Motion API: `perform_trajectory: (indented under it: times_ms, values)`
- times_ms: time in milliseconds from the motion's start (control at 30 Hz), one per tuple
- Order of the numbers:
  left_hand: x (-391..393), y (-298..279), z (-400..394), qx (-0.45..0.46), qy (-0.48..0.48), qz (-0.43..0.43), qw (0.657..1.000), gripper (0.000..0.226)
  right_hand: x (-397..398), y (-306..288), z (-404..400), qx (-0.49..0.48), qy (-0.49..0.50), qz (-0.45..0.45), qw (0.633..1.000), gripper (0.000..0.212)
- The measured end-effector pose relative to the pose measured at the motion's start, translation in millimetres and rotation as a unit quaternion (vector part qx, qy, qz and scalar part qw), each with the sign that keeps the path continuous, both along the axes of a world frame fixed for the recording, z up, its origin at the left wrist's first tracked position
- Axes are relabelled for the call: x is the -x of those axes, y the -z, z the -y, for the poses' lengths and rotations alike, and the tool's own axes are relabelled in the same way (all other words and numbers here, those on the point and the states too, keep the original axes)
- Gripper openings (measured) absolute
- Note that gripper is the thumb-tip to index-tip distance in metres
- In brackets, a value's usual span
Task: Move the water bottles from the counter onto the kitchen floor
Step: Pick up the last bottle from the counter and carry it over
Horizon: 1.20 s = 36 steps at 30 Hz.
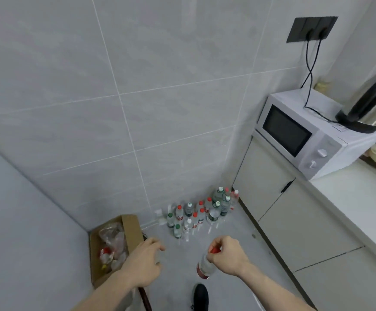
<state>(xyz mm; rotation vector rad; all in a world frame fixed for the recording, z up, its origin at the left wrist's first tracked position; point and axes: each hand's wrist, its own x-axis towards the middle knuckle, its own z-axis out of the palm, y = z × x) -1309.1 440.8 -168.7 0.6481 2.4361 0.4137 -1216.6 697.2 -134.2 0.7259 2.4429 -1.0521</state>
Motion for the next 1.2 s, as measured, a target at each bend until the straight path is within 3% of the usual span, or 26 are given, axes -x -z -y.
perform_trajectory:
  times_ms: [467,567,933,1200]
  values:
    - [140,90,-16,0.057,-0.129,0.084,0.986,0.032,226,152,-8,0.003,-0.121,0.086,0.989,0.015]
    - [176,136,-12,0.051,-0.156,0.098,0.982,0.031,267,211,6,0.003,-0.125,0.092,0.988,0.007]
    - [269,350,-1,0.069,-0.162,0.069,0.982,0.041,370,481,68,-0.019,-0.137,0.093,0.986,0.019]
    - [311,458,7,0.049,-0.138,0.019,0.989,0.037,415,614,92,-0.079,-0.195,0.093,0.973,0.025]
